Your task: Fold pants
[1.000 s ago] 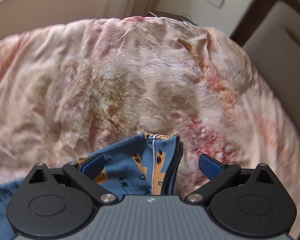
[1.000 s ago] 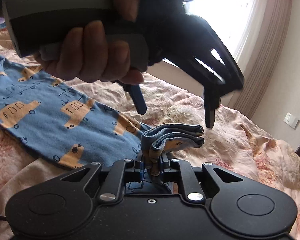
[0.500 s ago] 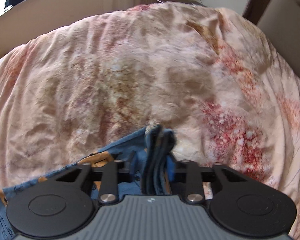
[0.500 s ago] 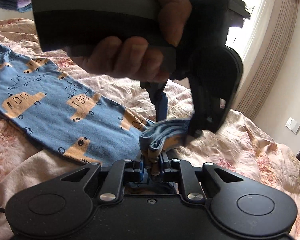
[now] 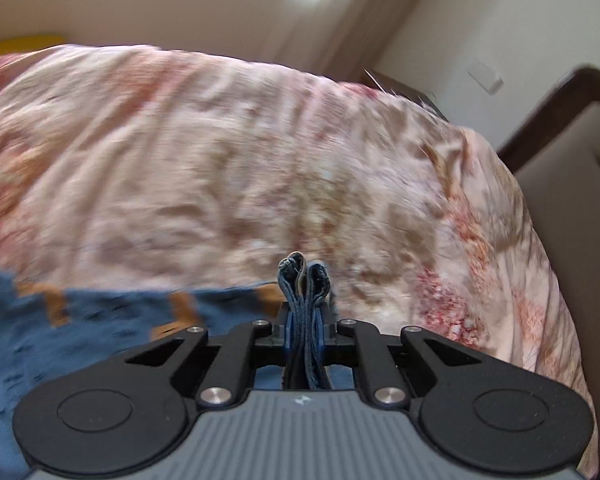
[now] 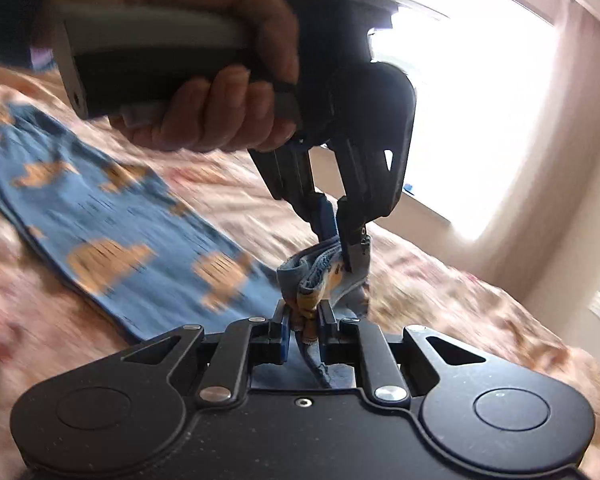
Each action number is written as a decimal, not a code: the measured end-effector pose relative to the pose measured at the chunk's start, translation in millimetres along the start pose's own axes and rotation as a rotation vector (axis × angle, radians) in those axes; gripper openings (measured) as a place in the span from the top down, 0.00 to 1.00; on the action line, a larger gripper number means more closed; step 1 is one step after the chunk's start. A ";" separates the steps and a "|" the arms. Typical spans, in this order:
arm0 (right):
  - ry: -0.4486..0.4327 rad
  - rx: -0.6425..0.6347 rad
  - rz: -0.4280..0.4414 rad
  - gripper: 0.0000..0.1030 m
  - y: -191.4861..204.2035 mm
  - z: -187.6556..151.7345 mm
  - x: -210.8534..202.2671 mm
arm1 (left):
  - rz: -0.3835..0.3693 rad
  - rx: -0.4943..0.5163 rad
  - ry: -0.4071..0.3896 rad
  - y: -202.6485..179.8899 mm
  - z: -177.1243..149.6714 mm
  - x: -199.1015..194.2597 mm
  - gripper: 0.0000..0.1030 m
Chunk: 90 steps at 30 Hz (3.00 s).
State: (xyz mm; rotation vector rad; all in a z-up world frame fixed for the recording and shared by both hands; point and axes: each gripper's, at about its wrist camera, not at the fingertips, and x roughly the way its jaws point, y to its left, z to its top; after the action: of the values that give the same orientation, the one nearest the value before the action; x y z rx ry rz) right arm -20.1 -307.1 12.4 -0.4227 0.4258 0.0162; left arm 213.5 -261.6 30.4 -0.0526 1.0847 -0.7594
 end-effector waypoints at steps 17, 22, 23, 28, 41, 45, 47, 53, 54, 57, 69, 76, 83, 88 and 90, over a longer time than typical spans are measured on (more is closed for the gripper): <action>0.102 -0.033 0.304 0.86 79.1 16.6 48.8 | 0.018 -0.244 -0.050 131.0 -65.6 -3.2 0.88; 0.103 -0.044 0.294 0.85 82.2 13.7 50.2 | -0.016 -0.260 -0.061 138.9 -69.3 -2.5 0.88; 0.103 -0.045 0.293 0.84 83.5 14.2 51.3 | -0.017 -0.260 -0.062 139.3 -69.7 -2.5 0.88; 0.104 -0.042 0.290 0.83 82.7 11.4 49.5 | -0.008 -0.252 -0.067 137.1 -69.7 -2.0 0.88; 0.103 -0.045 0.286 0.83 82.6 11.3 48.4 | 0.008 -0.248 -0.068 133.0 -68.1 -4.2 0.88; 0.090 -0.012 0.284 0.83 78.6 12.5 47.0 | 0.006 -0.238 -0.064 129.2 -64.0 -9.8 0.89; 0.084 -0.002 0.281 0.85 76.9 14.3 45.7 | -0.012 -0.248 -0.061 130.2 -61.1 -15.4 0.89; 0.036 0.008 0.283 0.86 77.0 32.6 29.7 | -0.038 -0.285 -0.063 143.6 -56.8 -46.5 0.90; 0.025 0.007 0.291 0.86 78.1 37.3 26.8 | -0.035 -0.286 -0.068 146.4 -57.3 -53.7 0.90; -0.005 -0.004 0.334 0.86 85.8 53.0 22.9 | -0.002 -0.277 -0.082 159.2 -60.5 -78.2 0.90; 0.044 -0.078 0.506 0.80 140.6 68.4 47.2 | 0.057 -0.329 -0.070 229.6 -93.4 -81.5 0.82; -0.029 0.045 0.335 0.14 79.5 51.7 22.1 | 0.119 -0.321 -0.238 215.1 -108.3 -105.6 0.27; -0.029 0.028 0.024 0.01 22.1 38.5 72.0 | 0.389 -0.185 -0.330 172.7 -112.6 -78.1 0.12; -0.003 -0.020 0.105 0.01 28.7 38.0 136.1 | 0.541 -0.073 -0.323 163.8 -113.3 -56.6 0.09; 0.041 -0.038 0.092 0.01 31.0 33.4 157.2 | 0.567 -0.034 -0.321 161.2 -116.1 -52.8 0.07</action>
State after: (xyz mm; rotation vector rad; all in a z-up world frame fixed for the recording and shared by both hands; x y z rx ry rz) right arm 133.3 -276.6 -35.7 -0.4408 0.4857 0.1046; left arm 192.1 -73.3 -49.1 0.0994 0.7493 -0.2098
